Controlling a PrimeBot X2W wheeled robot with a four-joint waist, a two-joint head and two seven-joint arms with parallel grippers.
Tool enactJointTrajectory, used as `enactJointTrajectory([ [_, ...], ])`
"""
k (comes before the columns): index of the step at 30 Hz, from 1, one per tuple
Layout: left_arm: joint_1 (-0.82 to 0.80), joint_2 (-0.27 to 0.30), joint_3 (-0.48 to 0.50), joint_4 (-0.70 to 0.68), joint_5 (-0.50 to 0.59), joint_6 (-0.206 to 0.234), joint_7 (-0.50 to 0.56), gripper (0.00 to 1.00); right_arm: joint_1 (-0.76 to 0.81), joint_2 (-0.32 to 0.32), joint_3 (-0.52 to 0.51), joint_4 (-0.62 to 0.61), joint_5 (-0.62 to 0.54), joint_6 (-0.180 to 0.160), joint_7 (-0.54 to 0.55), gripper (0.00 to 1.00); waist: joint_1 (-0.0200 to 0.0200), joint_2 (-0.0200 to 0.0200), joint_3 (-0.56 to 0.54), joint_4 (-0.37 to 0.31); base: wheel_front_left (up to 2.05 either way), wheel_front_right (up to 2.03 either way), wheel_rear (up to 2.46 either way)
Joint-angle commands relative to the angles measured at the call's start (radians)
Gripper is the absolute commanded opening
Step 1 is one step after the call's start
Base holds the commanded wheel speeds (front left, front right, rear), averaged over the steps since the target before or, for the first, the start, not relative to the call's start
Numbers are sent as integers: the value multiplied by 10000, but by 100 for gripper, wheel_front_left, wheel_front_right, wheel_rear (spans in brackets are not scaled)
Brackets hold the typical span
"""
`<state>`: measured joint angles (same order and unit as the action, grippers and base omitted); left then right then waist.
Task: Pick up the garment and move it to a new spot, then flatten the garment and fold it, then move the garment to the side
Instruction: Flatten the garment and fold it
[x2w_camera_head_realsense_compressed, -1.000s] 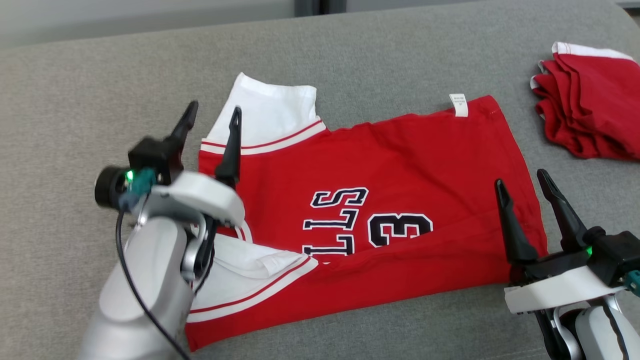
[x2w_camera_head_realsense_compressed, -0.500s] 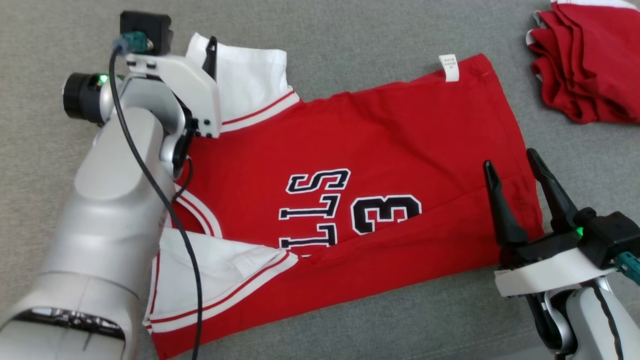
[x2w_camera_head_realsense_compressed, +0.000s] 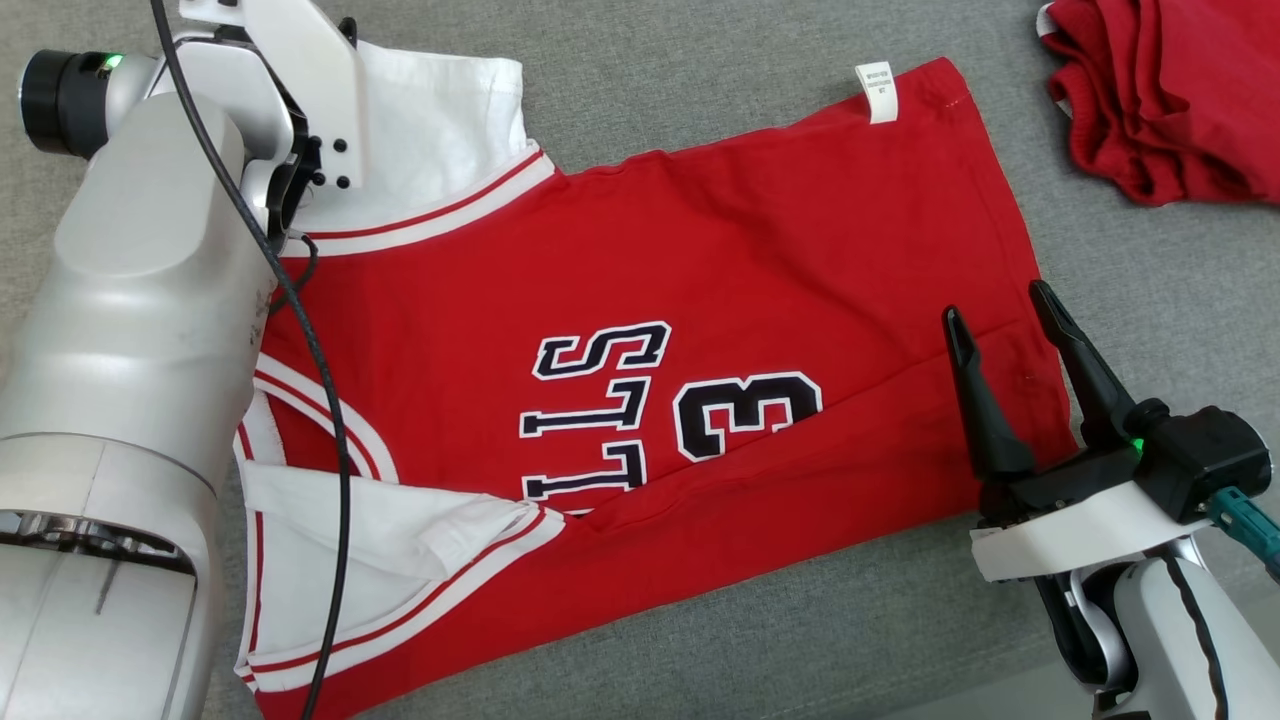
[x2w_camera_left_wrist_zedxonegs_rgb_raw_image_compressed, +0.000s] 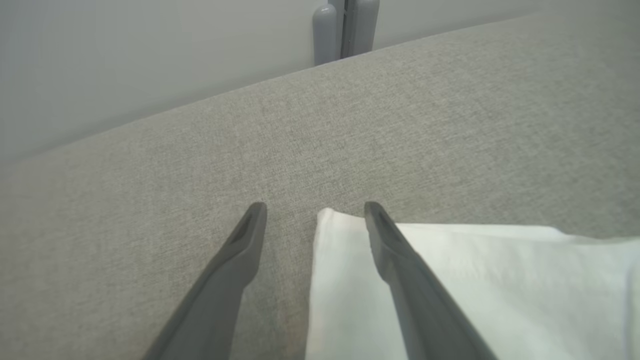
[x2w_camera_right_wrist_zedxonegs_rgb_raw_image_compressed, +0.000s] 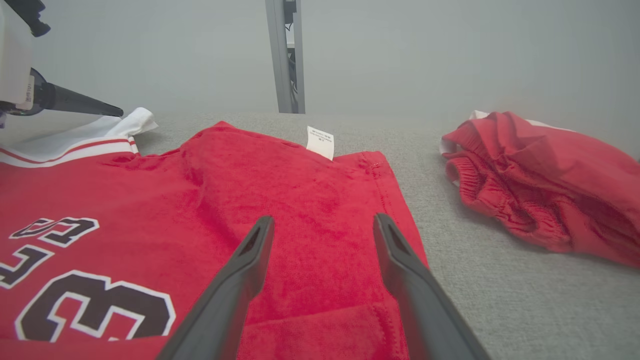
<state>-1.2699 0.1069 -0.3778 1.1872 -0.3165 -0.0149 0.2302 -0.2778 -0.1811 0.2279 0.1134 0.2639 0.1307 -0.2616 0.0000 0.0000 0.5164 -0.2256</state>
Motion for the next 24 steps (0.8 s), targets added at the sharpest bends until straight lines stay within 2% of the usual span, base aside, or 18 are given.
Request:
enactJointTrajectory([
  [1, -139, 20, 22, 92, -31, 34, 42, 100, -58, -22, -20, 44, -39, 4, -52, 100, 0, 0, -2, -30, 0, 0, 0],
  [3, -202, 57, -33, 300, -52, -47, 251, 100, -73, -14, -2, 58, -46, 4, -52, 100, 0, 0, -16, -73, 0, 0, 0],
  [4, -202, 55, -27, 385, -103, -102, 370, 90, -81, -12, 0, 64, -50, 4, -52, 100, 0, 0, -25, -88, 0, 0, 0],
  [6, -167, 46, -85, 500, -120, -215, 555, 51, -86, -16, -22, 69, -60, 4, -52, 100, 0, 0, -50, -101, 0, 0, 0],
  [7, -163, 39, -95, 539, -138, -248, 584, 35, -85, -21, -44, 64, -74, 4, -52, 100, 0, 0, -59, -101, 0, 0, 0],
  [8, -158, 37, -127, 570, -130, -291, 584, 0, -86, -32, -56, 61, -86, 4, -52, 100, 0, 0, -70, -100, 0, 0, 0],
  [16, -191, 77, -171, 380, -219, -486, -614, 0, -424, -189, -65, 215, 205, 4, -52, 100, 0, 0, -174, 62, 0, 0, 0],
  [18, -151, 49, -91, 379, -372, -623, -818, 0, -746, -316, 111, 677, 680, 4, -50, 100, 0, 0, -193, 105, 0, 0, 0],
  [21, -204, 79, -23, 316, -563, -827, -1001, 0, -1772, -658, 308, 1458, 1389, 4, 750, 100, 0, 0, -146, 146, 0, 0, 0],
  [24, -333, 162, -66, 250, -658, -963, -1072, 0, -2862, -935, 426, 2075, 2108, 4, 2122, 100, 0, 0, -78, 195, 0, 0, 0],
])
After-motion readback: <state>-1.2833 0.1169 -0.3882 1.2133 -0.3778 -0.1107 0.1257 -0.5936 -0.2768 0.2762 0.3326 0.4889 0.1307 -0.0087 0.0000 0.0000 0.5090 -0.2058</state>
